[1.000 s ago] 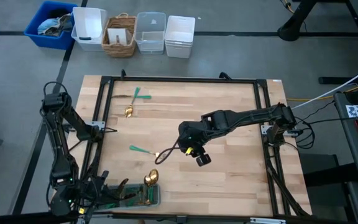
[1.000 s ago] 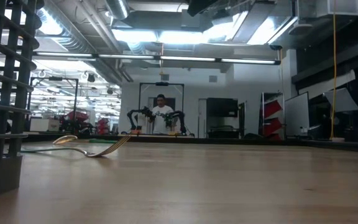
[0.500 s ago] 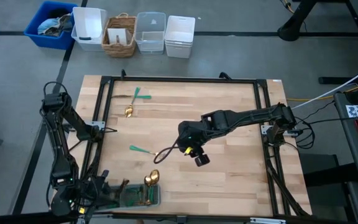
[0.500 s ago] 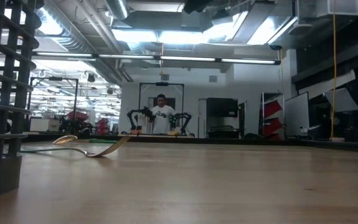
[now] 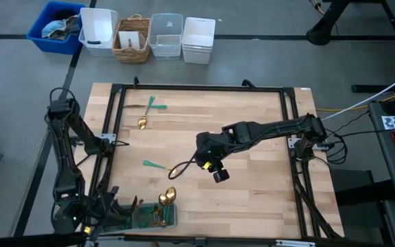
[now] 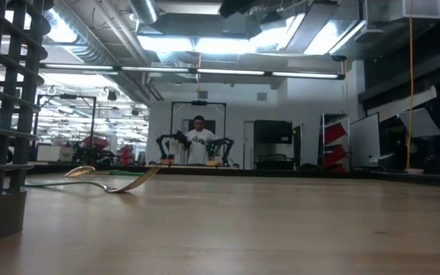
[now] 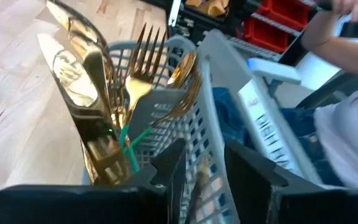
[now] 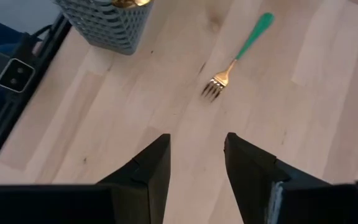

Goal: Sort silverware
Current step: Put the spoon into the cutlery rack

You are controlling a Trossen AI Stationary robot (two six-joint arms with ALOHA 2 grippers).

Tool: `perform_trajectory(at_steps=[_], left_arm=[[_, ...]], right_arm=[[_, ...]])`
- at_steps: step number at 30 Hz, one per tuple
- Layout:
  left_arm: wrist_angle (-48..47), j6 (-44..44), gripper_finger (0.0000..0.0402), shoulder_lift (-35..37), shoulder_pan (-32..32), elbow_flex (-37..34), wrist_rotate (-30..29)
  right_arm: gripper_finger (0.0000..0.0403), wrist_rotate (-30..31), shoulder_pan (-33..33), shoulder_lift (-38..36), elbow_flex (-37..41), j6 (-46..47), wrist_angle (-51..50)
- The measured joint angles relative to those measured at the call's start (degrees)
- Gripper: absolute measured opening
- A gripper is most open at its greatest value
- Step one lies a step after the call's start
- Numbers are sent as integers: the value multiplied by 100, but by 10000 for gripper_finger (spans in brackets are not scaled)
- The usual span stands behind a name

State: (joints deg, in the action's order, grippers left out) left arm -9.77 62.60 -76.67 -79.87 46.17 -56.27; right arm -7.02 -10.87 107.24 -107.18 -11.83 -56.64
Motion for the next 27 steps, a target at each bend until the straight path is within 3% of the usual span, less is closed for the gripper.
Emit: perform_trajectory(at_steps=[10, 14, 21, 27], left_arm=[[6, -884, 88, 1055, 5, 0, -226], [13, -1918, 88, 1569, 12, 0, -1007], [1, -2897, 88, 2463, 509, 0, -3236], [-23, -2991, 88, 3195, 1620, 0, -3375]], right_arm=[[150, 62, 2, 0, 0, -49, -52], [150, 213, 2, -21, 0, -281, -205], [150, 1276, 47, -431, -9, -692, -749], [150, 1481, 518, -808, -13, -1072, -952]])
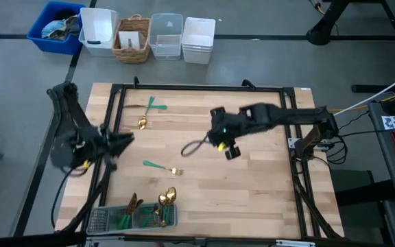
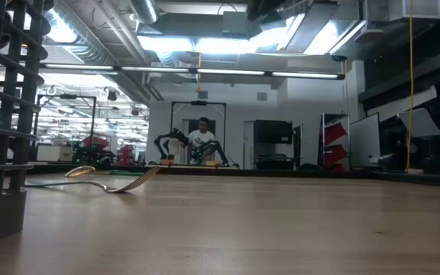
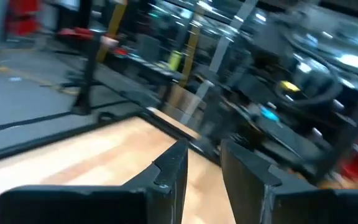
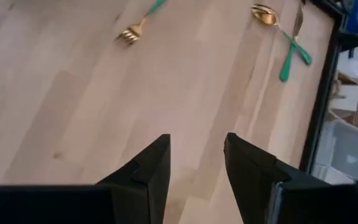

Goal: Sort silverware
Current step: Put the spoon into the cutlery rack

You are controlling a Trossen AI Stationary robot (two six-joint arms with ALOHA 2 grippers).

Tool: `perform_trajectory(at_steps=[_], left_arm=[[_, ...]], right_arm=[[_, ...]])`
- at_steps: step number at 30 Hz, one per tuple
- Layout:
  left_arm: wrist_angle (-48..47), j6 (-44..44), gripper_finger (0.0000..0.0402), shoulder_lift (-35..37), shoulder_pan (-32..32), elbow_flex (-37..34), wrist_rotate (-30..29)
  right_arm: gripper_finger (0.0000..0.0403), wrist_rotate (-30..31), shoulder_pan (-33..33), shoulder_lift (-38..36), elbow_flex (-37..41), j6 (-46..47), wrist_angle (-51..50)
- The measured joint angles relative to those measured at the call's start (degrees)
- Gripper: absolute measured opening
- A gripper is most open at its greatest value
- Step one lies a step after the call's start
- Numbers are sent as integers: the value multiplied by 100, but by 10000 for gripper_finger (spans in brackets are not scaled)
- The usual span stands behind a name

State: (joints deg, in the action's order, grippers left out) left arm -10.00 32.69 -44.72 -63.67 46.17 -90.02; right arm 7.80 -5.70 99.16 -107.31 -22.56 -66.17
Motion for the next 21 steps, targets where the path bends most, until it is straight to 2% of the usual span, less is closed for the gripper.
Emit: perform_trajectory(at_steps=[3, 9, 13, 16, 21], left_arm=[[-18, -191, 88, 332, 636, 0, 142], [-24, -667, 88, 814, 1940, 0, 1057], [-276, -745, 88, 917, 2808, 0, 1624], [-676, -462, 88, 909, 3458, -1, 2106], [-1544, 554, 88, 710, 4612, -2, 3203]], right_arm=[[150, -415, 443, -61, 0, -200, -51], [150, -1927, 1468, -30, 7, -952, -165], [150, -2587, 2093, 12, 13, -1341, -169], [150, -2924, 2503, 49, 13, -1560, -185], [150, -3384, 3040, 190, 14, -1696, -126]])
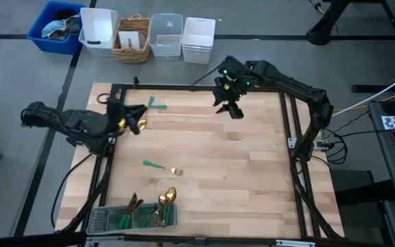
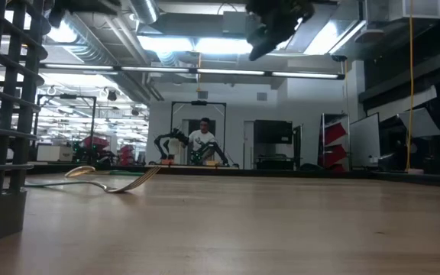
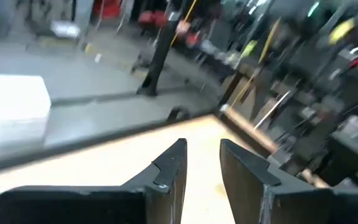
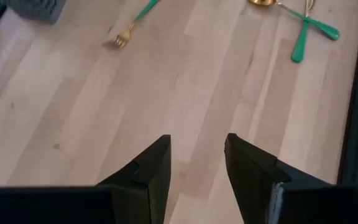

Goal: Sort silverware
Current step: Put the spoon into the cutlery rack

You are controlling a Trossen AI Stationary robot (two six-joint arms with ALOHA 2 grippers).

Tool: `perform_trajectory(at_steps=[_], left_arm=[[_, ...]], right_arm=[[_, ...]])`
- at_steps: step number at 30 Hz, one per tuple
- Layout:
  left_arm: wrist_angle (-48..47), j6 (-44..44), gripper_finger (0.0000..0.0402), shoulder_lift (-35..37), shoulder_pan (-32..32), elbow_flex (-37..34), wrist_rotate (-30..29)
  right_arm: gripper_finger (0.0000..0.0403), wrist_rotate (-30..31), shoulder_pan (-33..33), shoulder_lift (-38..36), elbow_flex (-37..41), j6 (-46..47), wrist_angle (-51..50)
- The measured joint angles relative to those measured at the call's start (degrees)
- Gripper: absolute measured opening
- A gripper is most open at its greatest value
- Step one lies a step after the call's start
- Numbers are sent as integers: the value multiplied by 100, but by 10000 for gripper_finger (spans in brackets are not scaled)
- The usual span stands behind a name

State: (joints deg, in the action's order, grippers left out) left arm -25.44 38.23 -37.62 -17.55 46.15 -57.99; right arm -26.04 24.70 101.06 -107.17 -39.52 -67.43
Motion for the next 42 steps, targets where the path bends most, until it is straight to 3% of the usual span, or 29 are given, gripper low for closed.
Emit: perform_trajectory(at_steps=[9, 16, 21, 28, 42], left_arm=[[-783, 933, 88, -785, 1986, -4, 2461], [-1100, 467, 88, -1483, 3583, -4, 4119], [-1452, 41, 88, -1982, 4594, -4, 4945], [-1839, -987, 88, -2622, 5449, -4, 5121], [-1829, -1451, 88, -4324, 6125, -4, 5122]], right_arm=[[150, -587, 479, 591, -7, 16, -13], [150, -717, 453, 1205, -3, 16, -24], [150, -953, 458, 1489, -1, 21, -41], [150, -1019, 456, 1674, -1, 18, 0], [150, -1110, 453, 1687, -1, 3, 265]])
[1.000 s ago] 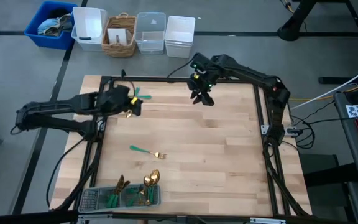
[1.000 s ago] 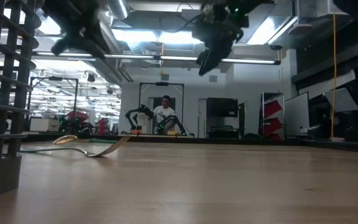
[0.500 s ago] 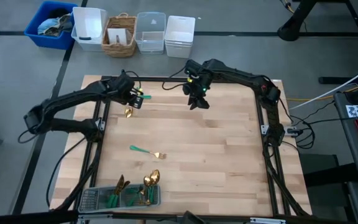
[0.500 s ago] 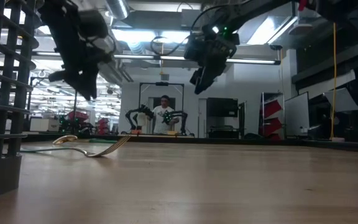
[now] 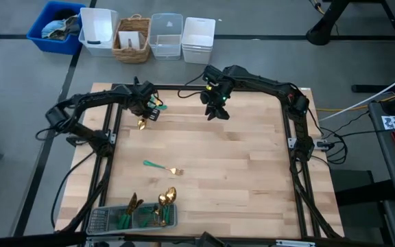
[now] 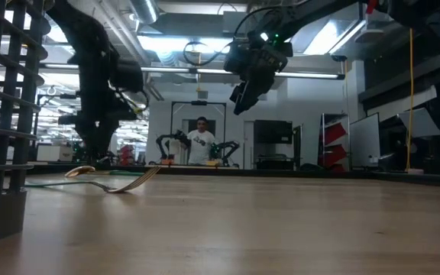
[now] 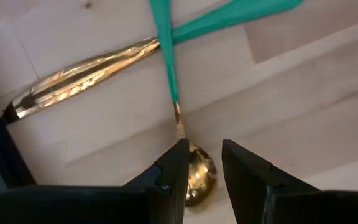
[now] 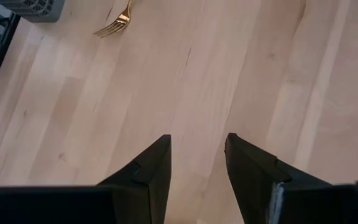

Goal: Sort silverware
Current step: Put the spoon into the cutlery rack

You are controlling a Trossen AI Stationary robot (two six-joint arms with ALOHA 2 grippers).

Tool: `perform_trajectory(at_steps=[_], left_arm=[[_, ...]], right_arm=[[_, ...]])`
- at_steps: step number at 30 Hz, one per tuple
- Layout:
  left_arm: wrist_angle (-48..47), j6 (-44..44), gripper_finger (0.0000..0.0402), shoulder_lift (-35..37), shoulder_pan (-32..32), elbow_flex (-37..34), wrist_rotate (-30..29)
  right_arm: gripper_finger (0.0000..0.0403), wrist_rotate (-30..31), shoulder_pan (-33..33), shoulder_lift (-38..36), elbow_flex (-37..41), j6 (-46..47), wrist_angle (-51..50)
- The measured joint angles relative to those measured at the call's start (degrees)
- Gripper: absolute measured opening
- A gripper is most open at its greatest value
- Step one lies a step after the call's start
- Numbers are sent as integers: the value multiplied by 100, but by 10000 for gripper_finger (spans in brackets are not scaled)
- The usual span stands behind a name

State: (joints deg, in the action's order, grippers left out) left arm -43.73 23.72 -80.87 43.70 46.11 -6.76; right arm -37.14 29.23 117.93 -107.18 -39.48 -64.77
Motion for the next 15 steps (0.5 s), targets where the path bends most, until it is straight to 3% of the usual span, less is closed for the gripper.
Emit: perform_trajectory(at_steps=[15], left_arm=[[617, -166, 88, -591, 353, 7, -2]], right_arm=[[150, 2, 0, 0, 0, 2, 149]])
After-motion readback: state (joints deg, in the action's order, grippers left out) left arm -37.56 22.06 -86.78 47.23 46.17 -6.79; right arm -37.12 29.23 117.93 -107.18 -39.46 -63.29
